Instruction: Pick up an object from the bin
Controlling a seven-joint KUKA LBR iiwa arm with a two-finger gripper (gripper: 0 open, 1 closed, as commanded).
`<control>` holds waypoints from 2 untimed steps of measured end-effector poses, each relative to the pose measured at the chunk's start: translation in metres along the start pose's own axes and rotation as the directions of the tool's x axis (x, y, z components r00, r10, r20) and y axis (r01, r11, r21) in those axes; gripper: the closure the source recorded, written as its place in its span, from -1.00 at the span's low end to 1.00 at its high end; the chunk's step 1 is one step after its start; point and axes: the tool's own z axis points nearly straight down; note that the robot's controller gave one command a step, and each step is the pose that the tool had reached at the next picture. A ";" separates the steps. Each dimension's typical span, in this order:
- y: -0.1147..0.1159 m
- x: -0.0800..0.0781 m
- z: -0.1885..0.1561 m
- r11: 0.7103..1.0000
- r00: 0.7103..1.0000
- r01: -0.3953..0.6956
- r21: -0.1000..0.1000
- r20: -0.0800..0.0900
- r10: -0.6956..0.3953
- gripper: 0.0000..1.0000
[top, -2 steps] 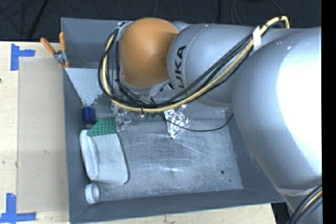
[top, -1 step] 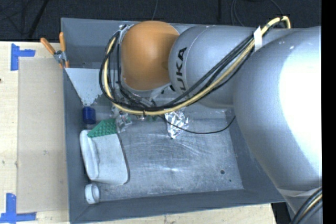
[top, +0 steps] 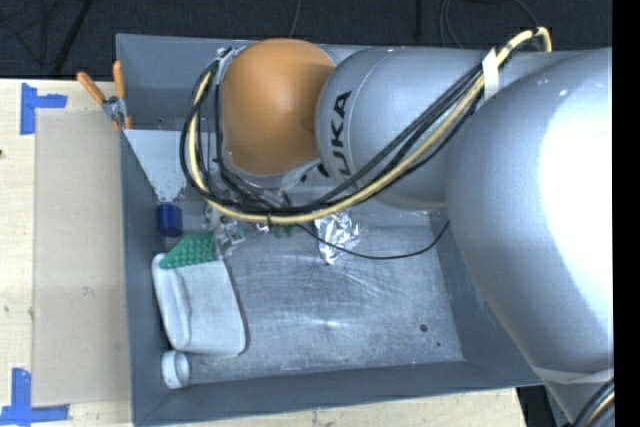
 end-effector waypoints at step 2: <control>-0.012 0.009 0.012 1.000 1.000 0.003 0.007 0.006 -0.003 1.00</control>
Offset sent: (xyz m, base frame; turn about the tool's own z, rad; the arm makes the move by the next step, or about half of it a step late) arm -0.0279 -0.0086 -0.0129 -0.0091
